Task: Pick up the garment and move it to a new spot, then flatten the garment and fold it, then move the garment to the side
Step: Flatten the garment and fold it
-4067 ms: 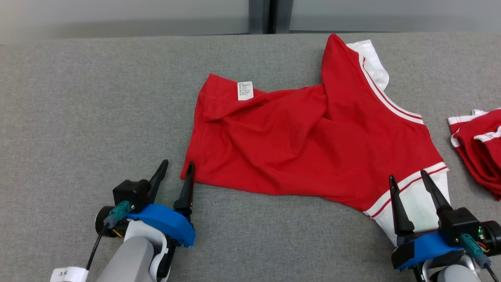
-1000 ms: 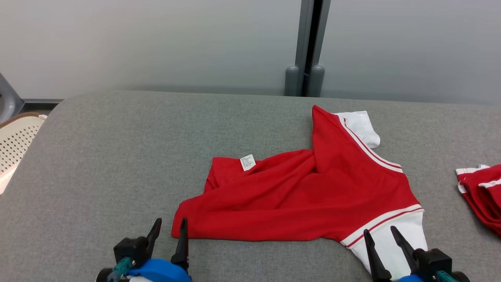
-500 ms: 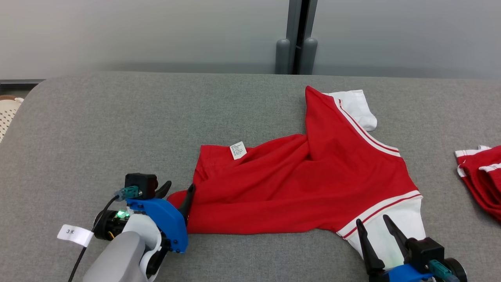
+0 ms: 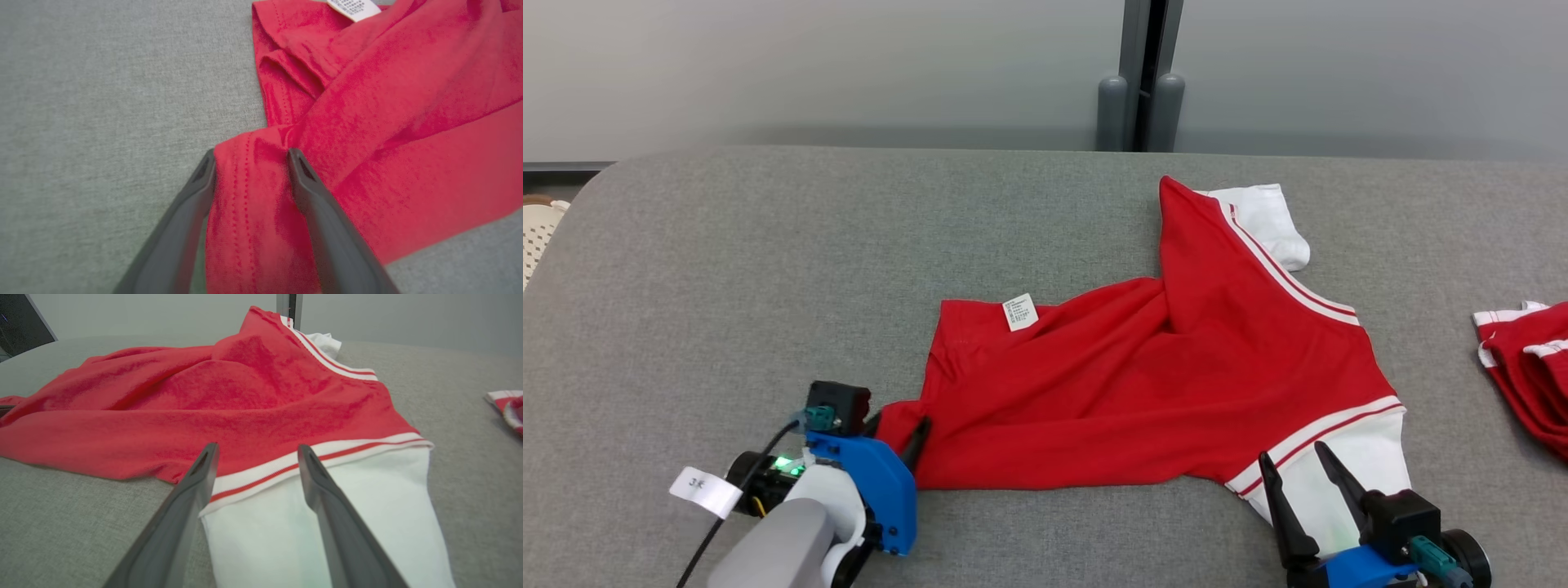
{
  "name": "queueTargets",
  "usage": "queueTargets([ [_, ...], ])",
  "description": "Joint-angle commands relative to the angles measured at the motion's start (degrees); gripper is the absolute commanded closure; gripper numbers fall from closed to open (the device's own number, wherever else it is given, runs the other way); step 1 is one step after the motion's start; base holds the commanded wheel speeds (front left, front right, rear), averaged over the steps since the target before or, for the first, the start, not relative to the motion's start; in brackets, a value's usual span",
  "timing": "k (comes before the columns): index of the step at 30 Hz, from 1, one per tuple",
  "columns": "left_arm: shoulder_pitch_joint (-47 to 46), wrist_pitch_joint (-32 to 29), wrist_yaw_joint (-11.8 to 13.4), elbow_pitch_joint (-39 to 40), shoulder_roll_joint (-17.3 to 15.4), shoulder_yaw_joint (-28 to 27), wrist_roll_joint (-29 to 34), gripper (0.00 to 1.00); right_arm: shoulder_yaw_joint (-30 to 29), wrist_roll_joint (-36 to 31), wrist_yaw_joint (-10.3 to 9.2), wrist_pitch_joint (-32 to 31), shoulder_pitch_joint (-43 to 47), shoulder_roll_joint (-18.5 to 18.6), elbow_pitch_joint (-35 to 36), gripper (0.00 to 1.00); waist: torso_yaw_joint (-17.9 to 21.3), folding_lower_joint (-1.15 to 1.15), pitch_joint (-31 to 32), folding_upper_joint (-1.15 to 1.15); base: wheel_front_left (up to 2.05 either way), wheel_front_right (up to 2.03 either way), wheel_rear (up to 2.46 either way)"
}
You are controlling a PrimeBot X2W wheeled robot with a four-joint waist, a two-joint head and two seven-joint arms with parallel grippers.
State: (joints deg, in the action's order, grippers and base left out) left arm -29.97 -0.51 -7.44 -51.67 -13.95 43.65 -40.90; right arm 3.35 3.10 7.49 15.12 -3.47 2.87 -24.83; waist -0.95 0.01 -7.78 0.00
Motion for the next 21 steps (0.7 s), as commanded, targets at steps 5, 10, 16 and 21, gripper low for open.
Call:
queueTargets([
  [5, -1.1, 6.5, 0.0, 0.2, 0.3, 3.8, -0.5, 1.0, 0.4, 0.1, 0.0, 0.0, -0.1, 0.1, -0.5, 0.0, -0.7, -0.01, 0.9, 0.0, 0.0, 0.0, 0.0],
  [10, -1.7, 12.9, 0.0, 1.3, 0.9, 5.3, -1.9, 1.0, 0.2, 0.8, 0.0, 0.0, 0.9, 0.1, -0.9, 0.0, -2.0, -0.01, 2.4, 0.0, 0.0, 0.0, 0.0],
  [16, -0.3, 15.6, 0.0, 5.6, 1.5, 5.8, -0.5, 1.0, 0.0, 1.7, 0.0, 0.0, 2.1, 0.1, -1.1, 0.0, -4.7, -0.01, 4.4, 0.0, 0.0, 0.0, 0.0],
  [21, 4.0, 15.7, 0.3, 12.9, 2.0, 3.0, 2.6, 1.0, -0.2, 2.1, 0.0, 0.0, 3.4, 0.1, -1.6, 0.0, -8.0, -0.01, 5.9, 0.0, 0.0, 0.0, 0.0],
])
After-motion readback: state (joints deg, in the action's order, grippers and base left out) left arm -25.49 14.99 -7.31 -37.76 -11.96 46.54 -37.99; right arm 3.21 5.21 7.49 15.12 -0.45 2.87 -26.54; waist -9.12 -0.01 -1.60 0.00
